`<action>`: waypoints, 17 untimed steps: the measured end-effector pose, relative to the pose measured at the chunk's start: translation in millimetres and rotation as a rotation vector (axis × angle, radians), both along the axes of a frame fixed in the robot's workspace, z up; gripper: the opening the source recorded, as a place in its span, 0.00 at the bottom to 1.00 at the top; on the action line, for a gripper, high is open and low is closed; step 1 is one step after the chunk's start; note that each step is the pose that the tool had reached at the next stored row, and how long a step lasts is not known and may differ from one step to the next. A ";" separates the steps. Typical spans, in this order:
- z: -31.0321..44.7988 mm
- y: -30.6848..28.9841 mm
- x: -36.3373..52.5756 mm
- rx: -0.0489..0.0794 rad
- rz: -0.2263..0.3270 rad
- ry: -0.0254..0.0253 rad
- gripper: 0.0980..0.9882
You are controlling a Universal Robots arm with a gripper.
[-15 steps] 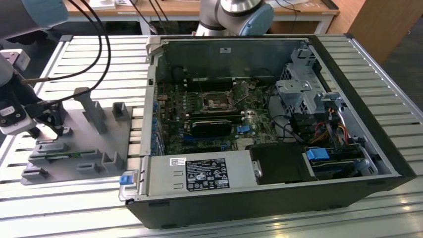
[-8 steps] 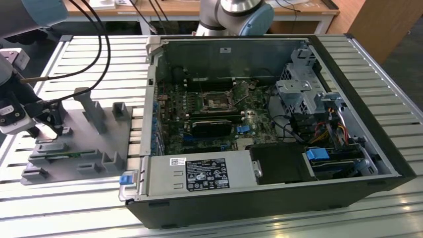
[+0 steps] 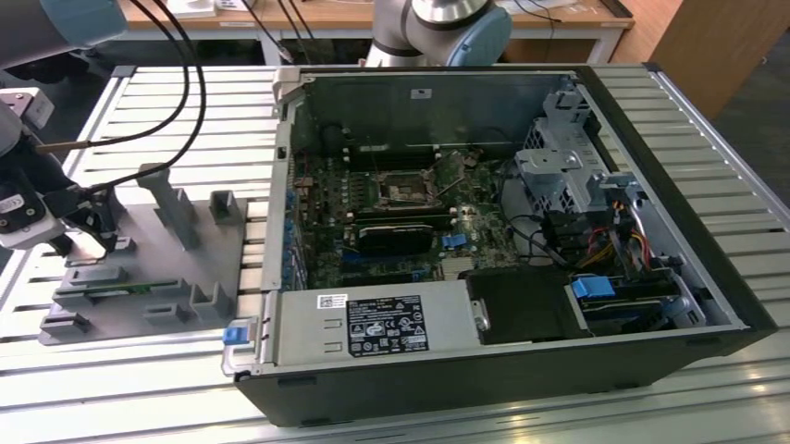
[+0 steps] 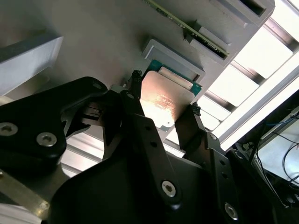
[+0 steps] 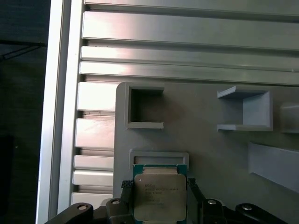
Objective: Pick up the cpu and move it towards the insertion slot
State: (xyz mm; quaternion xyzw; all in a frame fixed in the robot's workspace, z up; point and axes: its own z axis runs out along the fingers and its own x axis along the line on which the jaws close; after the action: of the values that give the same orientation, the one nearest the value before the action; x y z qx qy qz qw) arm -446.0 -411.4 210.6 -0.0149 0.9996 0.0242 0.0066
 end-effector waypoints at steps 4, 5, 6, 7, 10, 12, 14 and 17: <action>0.9 0.0 0.0 0.000 0.000 0.0001 0.49; 1.2 0.1 0.0 0.000 0.000 0.0001 0.49; 1.4 0.1 0.0 0.000 0.000 0.0001 0.49; 1.6 0.1 0.0 0.000 0.000 0.0001 0.49; 2.2 0.1 0.0 0.000 0.000 0.0001 0.49; 2.6 0.1 0.0 0.000 0.000 0.0002 0.49; 3.2 0.1 0.0 0.000 0.000 0.0002 0.49; 4.0 0.1 0.0 0.000 0.000 0.0001 0.49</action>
State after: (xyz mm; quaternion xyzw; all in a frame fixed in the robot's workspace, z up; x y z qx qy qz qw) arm -446.1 -411.2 214.6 -0.0149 0.9996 0.0242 0.0066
